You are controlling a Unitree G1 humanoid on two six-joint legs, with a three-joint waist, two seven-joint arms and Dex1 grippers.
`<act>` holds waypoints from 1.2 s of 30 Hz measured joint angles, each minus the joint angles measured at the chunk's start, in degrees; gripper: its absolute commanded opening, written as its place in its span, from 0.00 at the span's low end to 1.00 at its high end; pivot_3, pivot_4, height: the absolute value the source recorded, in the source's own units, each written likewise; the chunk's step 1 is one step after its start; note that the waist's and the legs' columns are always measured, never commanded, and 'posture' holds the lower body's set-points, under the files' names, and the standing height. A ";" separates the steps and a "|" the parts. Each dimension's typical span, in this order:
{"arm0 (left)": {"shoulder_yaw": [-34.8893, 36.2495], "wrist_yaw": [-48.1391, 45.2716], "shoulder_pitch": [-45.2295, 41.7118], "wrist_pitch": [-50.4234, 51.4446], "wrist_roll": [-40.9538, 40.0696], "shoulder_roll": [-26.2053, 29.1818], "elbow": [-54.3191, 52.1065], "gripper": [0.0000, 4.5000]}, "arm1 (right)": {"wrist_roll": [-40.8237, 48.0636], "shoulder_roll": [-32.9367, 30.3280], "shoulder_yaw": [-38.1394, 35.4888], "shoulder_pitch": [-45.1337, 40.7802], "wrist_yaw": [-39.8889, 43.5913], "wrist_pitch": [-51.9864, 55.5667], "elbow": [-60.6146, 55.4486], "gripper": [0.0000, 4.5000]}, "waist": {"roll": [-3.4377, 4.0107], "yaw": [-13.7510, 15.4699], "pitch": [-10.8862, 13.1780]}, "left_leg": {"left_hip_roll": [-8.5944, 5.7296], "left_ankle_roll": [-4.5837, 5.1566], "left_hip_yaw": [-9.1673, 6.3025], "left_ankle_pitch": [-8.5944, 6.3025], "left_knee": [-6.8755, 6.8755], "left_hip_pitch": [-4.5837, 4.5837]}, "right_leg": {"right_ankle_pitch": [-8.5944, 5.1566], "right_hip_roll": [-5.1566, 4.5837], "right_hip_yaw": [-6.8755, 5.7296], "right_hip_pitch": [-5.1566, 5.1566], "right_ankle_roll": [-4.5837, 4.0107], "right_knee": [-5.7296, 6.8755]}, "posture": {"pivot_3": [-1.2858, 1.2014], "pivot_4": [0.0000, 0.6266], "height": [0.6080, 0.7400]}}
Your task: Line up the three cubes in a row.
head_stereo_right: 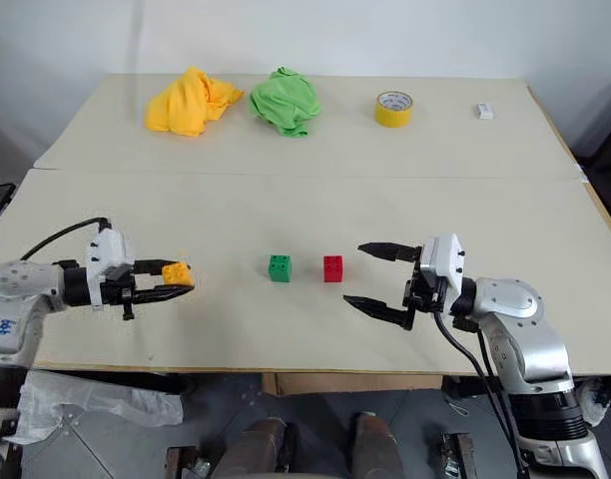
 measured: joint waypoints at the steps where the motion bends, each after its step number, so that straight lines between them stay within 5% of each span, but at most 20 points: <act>1: -1.58 -1.80 -4.64 -2.76 0.65 -1.93 4.24 0.34 | -0.08 0.01 0.05 -0.05 -0.18 -0.11 -0.19 1.00 | -0.08 0.46 -0.03 | -0.06 0.03 0.03 -0.01 0.03 -0.02 | 0.03 -0.01 0.02 0.00 0.05 0.01 | 0.52 0.24 1.00; 12: -9.26 -9.83 -22.27 -24.54 10.12 -13.10 37.00 0.34 | -0.23 -2.91 -2.92 3.72 -1.17 0.36 -3.06 1.00 | -0.21 -1.31 0.00 | -0.44 0.56 0.41 -0.20 0.09 -0.03 | 0.09 -0.03 -0.42 -0.18 0.17 0.60 | 0.52 0.24 1.00; 22: -8.84 -9.01 -26.08 -29.04 12.85 -13.96 44.81 0.34 | 0.23 -3.21 -4.12 6.57 -3.20 0.78 -5.84 1.00 | -0.21 -1.13 0.00 | -0.43 0.56 0.39 -0.17 0.16 0.01 | 0.09 -0.06 -0.41 -0.15 0.17 0.72 | 0.52 0.24 1.00; 32: -7.07 -11.14 -26.75 -27.51 14.34 -12.87 46.36 1.00 | 0.89 -3.57 -4.12 7.18 -3.55 1.73 -6.83 1.00 | -0.23 -0.99 0.01 | -0.42 0.55 0.38 -0.14 0.17 0.00 | 0.09 -0.04 -0.42 -0.18 0.17 0.74 | 0.52 0.24 1.00; 36: -1.79 -11.25 -25.39 -24.14 8.66 -7.54 40.72 1.00 | 1.28 -5.48 -4.62 5.55 -0.89 1.56 -4.10 1.00 | -0.28 -1.57 0.04 | -0.37 0.54 0.34 -0.15 0.16 -0.01 | 0.09 -0.13 -0.41 -0.18 0.17 0.74 | 0.52 0.24 1.00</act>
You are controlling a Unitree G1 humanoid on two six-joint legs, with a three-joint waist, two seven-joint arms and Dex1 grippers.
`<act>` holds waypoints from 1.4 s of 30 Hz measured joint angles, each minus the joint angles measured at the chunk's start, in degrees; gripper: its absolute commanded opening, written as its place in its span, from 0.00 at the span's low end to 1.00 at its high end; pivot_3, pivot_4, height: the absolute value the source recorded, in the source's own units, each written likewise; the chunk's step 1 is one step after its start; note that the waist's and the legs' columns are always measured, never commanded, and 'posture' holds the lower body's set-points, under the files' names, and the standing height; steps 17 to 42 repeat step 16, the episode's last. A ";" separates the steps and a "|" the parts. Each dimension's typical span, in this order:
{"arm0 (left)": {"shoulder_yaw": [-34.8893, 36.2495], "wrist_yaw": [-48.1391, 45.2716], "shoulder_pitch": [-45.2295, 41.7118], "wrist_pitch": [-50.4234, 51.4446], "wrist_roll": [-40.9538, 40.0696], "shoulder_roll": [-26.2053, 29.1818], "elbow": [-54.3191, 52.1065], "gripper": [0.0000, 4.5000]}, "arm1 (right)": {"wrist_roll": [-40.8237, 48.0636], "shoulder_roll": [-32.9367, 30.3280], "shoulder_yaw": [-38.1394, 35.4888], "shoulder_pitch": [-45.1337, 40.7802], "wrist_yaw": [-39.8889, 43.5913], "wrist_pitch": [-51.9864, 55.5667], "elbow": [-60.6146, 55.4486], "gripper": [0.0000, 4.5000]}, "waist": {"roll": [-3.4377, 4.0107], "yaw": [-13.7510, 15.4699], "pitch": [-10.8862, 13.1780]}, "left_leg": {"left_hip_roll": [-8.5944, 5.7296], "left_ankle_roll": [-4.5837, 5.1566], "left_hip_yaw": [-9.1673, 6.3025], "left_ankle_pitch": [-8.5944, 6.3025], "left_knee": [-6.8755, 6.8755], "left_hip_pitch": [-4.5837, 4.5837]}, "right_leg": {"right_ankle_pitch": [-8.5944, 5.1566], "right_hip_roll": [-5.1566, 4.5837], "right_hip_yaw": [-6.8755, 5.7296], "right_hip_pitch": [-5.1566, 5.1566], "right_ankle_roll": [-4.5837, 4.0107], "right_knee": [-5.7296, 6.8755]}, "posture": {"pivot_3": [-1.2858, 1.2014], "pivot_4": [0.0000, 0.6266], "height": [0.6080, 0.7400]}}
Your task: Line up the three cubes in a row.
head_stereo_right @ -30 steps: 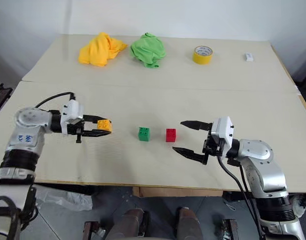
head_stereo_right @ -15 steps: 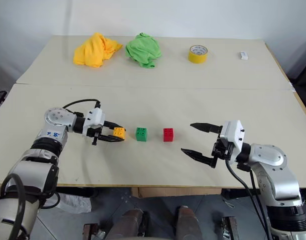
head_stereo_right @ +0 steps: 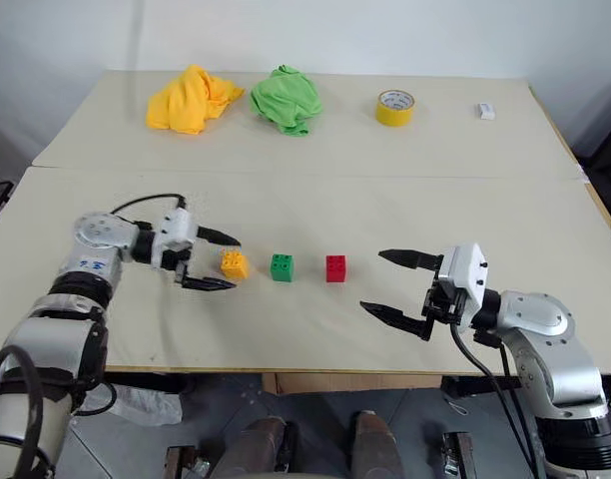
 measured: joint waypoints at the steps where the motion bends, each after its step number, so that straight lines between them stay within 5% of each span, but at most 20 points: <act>1: 1.56 0.00 0.79 2.01 -1.97 1.46 -2.65 1.00 | 0.28 -0.28 -0.67 -0.39 0.79 -0.05 1.06 1.00 | 0.00 -0.20 0.00 | 0.00 0.00 -0.05 0.00 -0.01 0.00 | 0.00 -0.09 -0.01 0.00 0.00 0.00 | 0.52 0.24 1.00; 10: 12.21 1.01 26.22 21.66 -14.26 13.55 -32.67 1.00 | -0.03 -5.62 -2.97 -5.36 10.16 -3.56 12.02 1.00 | 0.02 -0.98 0.01 | 0.02 -0.02 -0.09 -0.01 -0.07 0.02 | -0.01 -0.33 0.53 0.04 -0.01 -0.11 | 0.52 0.24 1.00; 16: 17.44 7.98 31.64 25.36 -16.81 13.97 -41.87 1.00 | -0.73 -7.90 -2.64 -8.94 13.98 -3.88 13.65 1.00 | 0.03 0.39 0.01 | -0.01 -0.01 -0.14 0.01 -0.06 0.02 | 0.00 -0.40 0.54 0.10 -0.01 -0.20 | 0.52 0.24 1.00; 42: 17.44 7.98 31.64 25.36 -16.81 13.97 -41.87 1.00 | -0.73 -7.90 -2.64 -8.94 13.98 -3.88 13.65 1.00 | 0.03 0.39 0.01 | -0.01 -0.01 -0.14 0.01 -0.06 0.02 | 0.00 -0.40 0.54 0.10 -0.01 -0.20 | 0.52 0.24 1.00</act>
